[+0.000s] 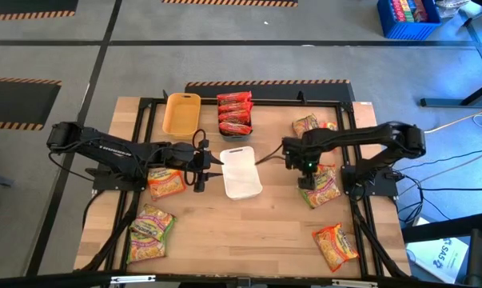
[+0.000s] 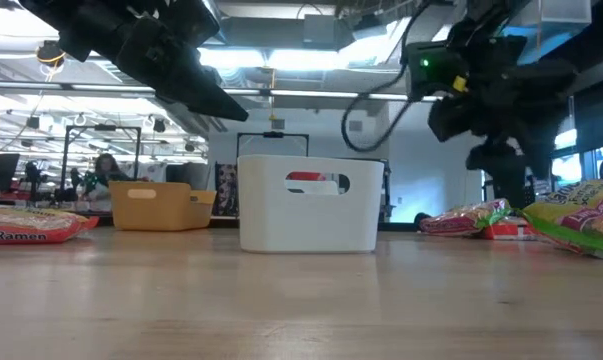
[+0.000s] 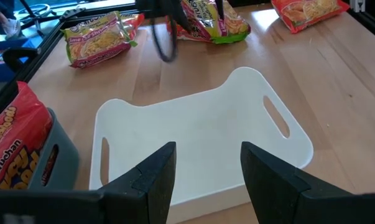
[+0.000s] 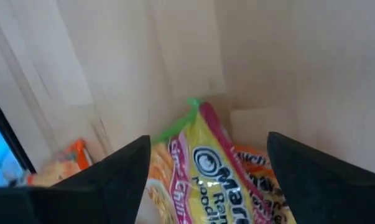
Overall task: Sort Maruchan noodles
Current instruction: Put the green noodle pack into the white bin
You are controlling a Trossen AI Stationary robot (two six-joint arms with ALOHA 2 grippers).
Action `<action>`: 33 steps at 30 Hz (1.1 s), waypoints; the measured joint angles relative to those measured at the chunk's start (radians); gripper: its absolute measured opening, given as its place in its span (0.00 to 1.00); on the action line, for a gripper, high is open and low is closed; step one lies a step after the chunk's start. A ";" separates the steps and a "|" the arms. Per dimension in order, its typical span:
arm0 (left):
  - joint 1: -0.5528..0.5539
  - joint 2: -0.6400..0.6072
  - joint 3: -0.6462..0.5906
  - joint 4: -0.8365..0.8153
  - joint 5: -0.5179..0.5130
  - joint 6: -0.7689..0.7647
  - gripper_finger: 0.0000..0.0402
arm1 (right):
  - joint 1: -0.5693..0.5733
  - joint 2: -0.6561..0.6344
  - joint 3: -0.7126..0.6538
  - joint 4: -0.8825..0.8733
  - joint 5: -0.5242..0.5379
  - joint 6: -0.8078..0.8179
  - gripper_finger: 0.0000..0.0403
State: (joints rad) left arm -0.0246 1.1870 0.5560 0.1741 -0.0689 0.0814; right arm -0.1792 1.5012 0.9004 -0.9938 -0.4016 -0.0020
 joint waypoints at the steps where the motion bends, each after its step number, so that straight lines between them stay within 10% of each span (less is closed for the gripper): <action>1: 0.000 0.000 0.000 0.001 0.000 0.000 0.43 | 0.006 0.010 -0.003 -0.001 0.001 -0.003 0.74; 17: 0.000 0.000 0.000 0.001 0.000 0.000 0.43 | 0.029 0.158 -0.008 -0.055 -0.052 -0.031 0.61; 33: 0.000 0.000 0.000 0.001 0.000 0.007 0.43 | 0.028 0.187 -0.006 -0.066 -0.088 -0.088 0.03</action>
State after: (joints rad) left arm -0.0242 1.1873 0.5560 0.1753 -0.0692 0.0887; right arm -0.1509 1.6882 0.8940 -1.0595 -0.4896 -0.0895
